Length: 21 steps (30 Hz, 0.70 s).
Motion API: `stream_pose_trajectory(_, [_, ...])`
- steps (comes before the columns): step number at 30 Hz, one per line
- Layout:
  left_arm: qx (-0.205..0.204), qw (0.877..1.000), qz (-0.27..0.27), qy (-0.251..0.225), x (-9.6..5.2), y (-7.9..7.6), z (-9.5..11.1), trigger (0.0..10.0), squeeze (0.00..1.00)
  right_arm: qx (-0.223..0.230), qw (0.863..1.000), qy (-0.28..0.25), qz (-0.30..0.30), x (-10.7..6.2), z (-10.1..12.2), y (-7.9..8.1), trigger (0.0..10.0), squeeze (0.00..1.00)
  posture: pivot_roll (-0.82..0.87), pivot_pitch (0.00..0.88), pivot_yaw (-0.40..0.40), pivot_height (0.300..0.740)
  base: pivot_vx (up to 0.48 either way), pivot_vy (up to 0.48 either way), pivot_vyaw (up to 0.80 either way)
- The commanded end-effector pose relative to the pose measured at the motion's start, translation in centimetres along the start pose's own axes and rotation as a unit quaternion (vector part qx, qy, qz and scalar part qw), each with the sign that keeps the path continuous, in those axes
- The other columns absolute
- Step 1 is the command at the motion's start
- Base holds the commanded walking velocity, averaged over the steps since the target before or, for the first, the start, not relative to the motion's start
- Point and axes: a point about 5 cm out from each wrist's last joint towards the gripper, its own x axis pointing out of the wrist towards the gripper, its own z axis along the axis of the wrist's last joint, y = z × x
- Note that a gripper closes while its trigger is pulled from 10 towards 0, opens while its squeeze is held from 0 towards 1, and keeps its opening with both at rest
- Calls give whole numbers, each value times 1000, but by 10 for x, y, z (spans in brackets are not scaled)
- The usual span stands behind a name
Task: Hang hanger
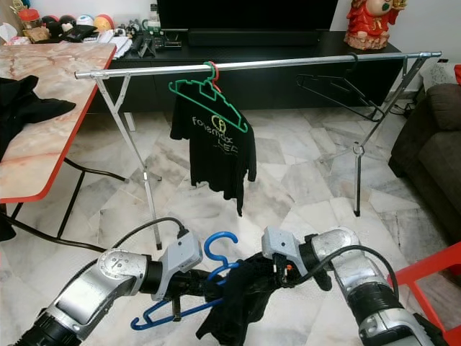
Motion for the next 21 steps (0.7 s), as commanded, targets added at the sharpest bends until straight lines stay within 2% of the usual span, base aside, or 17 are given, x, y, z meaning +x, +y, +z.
stream_pose_trajectory(1, [37,999,-20,-15,6,-3,16,10000,0,-23,999,-5,40,10,7,4,0,0,4,127,-40,740,0,0,0])
stream_pose_trajectory(9, [51,998,-29,-14,6,-4,20,10000,0,-22,998,9,55,12,3,7,0,0,0,109,-34,740,0,0,0])
stream_pose_trajectory(16, [62,997,-35,-16,8,-5,25,10000,0,-33,996,46,64,13,-3,10,0,0,-1,101,-35,740,0,0,0])
stream_pose_trajectory(21, [65,997,-36,-17,9,-5,26,10000,0,-33,996,47,63,13,-4,10,0,0,-1,95,-36,740,0,0,0])
